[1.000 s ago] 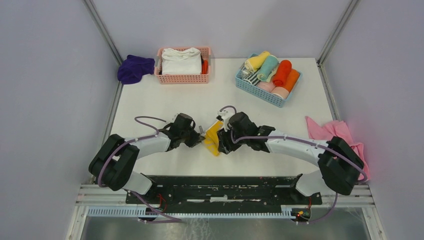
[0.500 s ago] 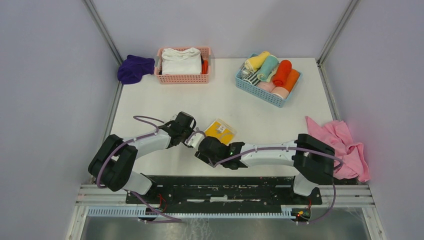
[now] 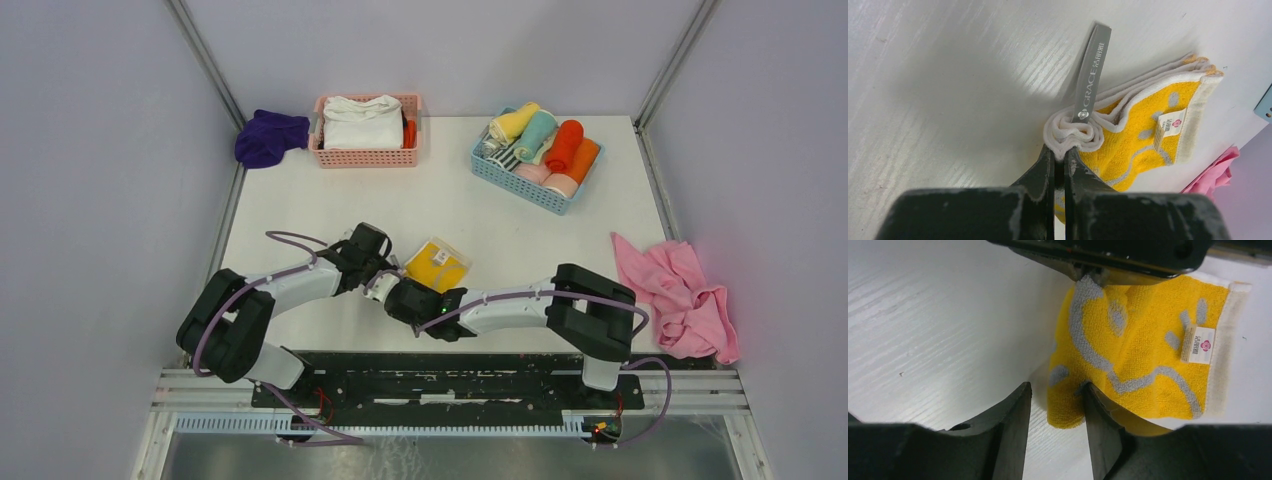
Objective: Roll the towels
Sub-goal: Roll the towel at the center of the board.
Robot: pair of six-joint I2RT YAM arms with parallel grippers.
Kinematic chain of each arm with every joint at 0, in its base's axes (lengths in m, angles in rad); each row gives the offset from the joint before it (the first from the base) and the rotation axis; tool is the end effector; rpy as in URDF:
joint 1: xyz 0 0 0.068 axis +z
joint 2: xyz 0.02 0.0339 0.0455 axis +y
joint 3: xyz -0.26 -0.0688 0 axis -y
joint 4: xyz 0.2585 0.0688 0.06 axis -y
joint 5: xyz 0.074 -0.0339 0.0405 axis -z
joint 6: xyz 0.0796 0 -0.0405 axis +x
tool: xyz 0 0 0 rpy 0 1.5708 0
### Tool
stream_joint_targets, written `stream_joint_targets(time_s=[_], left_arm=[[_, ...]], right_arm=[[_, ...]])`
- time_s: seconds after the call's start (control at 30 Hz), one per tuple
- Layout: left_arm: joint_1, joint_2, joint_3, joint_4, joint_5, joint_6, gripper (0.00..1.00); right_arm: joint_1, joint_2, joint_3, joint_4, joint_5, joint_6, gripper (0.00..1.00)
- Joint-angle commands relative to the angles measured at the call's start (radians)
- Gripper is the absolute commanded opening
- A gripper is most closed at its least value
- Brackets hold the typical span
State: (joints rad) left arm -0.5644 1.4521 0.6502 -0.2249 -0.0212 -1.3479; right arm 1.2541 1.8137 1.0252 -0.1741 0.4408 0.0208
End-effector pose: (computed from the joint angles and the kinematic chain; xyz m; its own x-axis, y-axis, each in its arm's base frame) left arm 0.2472 -0.1545 0.0962 -0.6723 -0.7284 -0.1321 -0.5889 0.6344 -0.5007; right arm 0.1540 0.3607 0.1050 -0.2718 -0.7690 -0.5785 -0.7780 0.5294 -0.3382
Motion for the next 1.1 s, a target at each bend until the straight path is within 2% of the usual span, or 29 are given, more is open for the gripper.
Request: stream_joint_targets(time_s=[0.0, 0.1, 0.17, 0.23, 0.3, 0.37, 0.4, 0.47, 0.57, 0.7, 0.8, 0.97, 1.07], left_arm=[[0.003, 0.011, 0.001, -0.098, -0.029, -0.009, 0.03], [0.004, -0.003, -0.013, -0.071, -0.018, 0.008, 0.03], [0.007, -0.028, -0.026, -0.039, -0.007, 0.023, 0.03], [0.017, -0.068, -0.043, -0.008, -0.007, 0.042, 0.07], [0.034, -0.119, -0.065, 0.006, -0.02, 0.061, 0.17], [0.059, -0.176, -0.086, 0.019, -0.03, 0.086, 0.31], [0.073, -0.207, -0.096, 0.022, -0.03, 0.101, 0.41], [0.099, -0.273, -0.11, 0.012, -0.029, 0.121, 0.57], [0.121, -0.343, -0.115, -0.024, -0.031, 0.151, 0.67], [0.148, -0.433, -0.135, -0.074, -0.02, 0.181, 0.7], [0.154, -0.493, -0.173, -0.074, 0.005, 0.188, 0.71], [0.154, -0.548, -0.245, -0.033, 0.085, 0.178, 0.72], [0.154, -0.542, -0.292, 0.053, 0.135, 0.164, 0.72]], right_arm=[[-0.007, 0.069, 0.029, 0.01, 0.029, -0.005, 0.49], [-0.029, 0.094, 0.035, -0.022, 0.01, 0.011, 0.43], [-0.045, 0.094, 0.038, -0.053, -0.02, 0.021, 0.31], [-0.062, 0.071, 0.029, -0.067, -0.082, 0.032, 0.16], [-0.085, 0.036, 0.015, -0.07, -0.197, 0.052, 0.07], [-0.117, 0.002, 0.005, -0.066, -0.338, 0.083, 0.02], [-0.134, -0.01, 0.0, -0.063, -0.429, 0.098, 0.0], [-0.168, -0.023, 0.005, -0.059, -0.549, 0.131, 0.0], [-0.229, -0.027, 0.006, -0.027, -0.74, 0.195, 0.0], [-0.331, -0.016, -0.008, 0.062, -0.965, 0.318, 0.0], [-0.406, 0.011, -0.039, 0.191, -1.106, 0.451, 0.0], [-0.515, 0.1, -0.112, 0.439, -1.262, 0.7, 0.0], [-0.562, 0.16, -0.142, 0.538, -1.3, 0.794, 0.01]])
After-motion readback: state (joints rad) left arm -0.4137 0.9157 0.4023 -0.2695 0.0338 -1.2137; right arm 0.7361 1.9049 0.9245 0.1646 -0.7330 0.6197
